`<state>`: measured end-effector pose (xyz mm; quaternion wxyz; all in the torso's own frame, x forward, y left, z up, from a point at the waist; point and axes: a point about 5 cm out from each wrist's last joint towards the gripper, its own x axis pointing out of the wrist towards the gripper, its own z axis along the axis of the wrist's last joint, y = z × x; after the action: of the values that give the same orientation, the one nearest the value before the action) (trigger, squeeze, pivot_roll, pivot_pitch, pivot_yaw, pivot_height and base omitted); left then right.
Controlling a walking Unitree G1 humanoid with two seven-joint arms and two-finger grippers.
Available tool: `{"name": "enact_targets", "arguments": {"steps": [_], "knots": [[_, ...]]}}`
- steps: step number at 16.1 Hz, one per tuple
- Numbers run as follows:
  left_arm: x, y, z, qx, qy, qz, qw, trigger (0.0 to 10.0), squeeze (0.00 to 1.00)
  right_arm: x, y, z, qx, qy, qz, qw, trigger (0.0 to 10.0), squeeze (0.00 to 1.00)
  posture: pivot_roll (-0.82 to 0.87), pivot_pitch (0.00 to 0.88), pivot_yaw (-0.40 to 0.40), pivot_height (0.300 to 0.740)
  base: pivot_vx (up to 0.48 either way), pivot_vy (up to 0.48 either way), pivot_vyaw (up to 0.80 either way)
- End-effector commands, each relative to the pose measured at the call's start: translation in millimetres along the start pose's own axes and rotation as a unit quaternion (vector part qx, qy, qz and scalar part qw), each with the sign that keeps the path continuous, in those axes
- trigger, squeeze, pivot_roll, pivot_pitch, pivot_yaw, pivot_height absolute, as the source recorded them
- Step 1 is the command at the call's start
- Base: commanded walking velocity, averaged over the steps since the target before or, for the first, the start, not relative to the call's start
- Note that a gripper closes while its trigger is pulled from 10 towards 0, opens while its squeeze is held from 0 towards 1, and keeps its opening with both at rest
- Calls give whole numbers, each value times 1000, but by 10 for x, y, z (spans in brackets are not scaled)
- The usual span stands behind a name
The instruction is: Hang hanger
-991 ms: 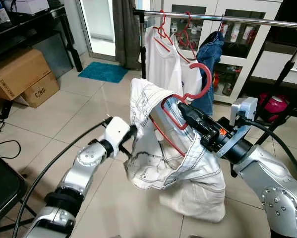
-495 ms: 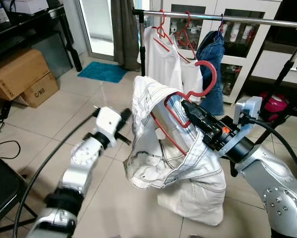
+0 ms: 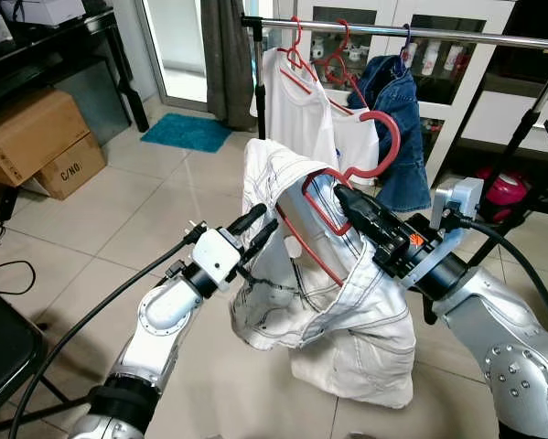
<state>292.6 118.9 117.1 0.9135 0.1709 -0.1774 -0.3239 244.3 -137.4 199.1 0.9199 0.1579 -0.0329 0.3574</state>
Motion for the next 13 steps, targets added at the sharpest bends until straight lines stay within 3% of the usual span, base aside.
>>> {"name": "enact_targets", "arguments": {"steps": [1,3,4,5,6,7,9,10,11,13], "knots": [[14,36,-29,20,13,1,1000,10000,1000,30,63,134,-10,-40,25,999,0,0,-176,0,58,719,0,0,0],[48,92,-94,51,42,15,998,10000,1000,31,66,142,-10,-42,28,999,0,0,-176,0,57,719,0,0,0],[75,109,-140,52,55,11,997,10000,820,30,65,153,-10,-44,30,999,0,0,-178,0,58,719,0,0,0],[79,107,-144,50,56,9,997,10000,820,30,66,155,-10,-45,30,999,0,0,-178,0,58,719,0,0,0],[94,86,-157,40,57,-5,998,10000,82,31,68,160,-10,-46,31,998,0,0,-178,0,59,719,0,0,0],[120,54,-198,37,68,-21,997,10000,0,35,71,165,-9,-48,33,998,0,0,-179,0,62,719,0,0,0],[128,85,-259,65,94,-13,993,10000,0,38,75,168,-9,-50,34,998,0,0,-182,0,68,719,0,0,0],[126,195,-301,80,117,28,989,3922,0,33,81,169,-9,-51,34,998,0,0,-182,0,68,719,0,0,0],[122,249,-303,80,120,45,989,0,0,32,83,169,-8,-52,34,998,0,0,-180,0,72,719,0,0,0],[119,305,-290,64,113,60,990,0,0,32,83,164,-8,-53,33,998,0,0,-176,0,71,719,0,0,0]]}}
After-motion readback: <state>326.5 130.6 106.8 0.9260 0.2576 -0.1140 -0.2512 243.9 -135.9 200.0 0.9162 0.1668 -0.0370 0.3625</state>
